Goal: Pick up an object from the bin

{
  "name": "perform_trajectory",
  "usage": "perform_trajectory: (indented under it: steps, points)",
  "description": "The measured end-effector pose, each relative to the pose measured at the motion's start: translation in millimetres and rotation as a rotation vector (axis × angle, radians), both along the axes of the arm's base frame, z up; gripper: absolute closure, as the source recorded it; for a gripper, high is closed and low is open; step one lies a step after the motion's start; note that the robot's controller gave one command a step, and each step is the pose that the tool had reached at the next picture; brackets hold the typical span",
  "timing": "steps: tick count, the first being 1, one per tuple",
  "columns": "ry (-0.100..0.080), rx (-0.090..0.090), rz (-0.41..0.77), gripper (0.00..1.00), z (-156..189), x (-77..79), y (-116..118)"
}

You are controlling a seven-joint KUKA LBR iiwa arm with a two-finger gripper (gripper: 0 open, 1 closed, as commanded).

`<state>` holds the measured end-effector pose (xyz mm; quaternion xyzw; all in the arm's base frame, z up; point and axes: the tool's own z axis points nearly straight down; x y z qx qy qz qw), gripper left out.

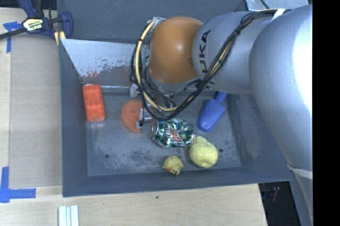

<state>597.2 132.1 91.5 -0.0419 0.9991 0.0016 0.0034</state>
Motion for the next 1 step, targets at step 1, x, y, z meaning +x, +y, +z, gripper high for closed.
perform_trajectory:
  steps: [1]
  points:
    - [0.000,0.002,-0.105,0.00,-9.9,3.2,-9.1]
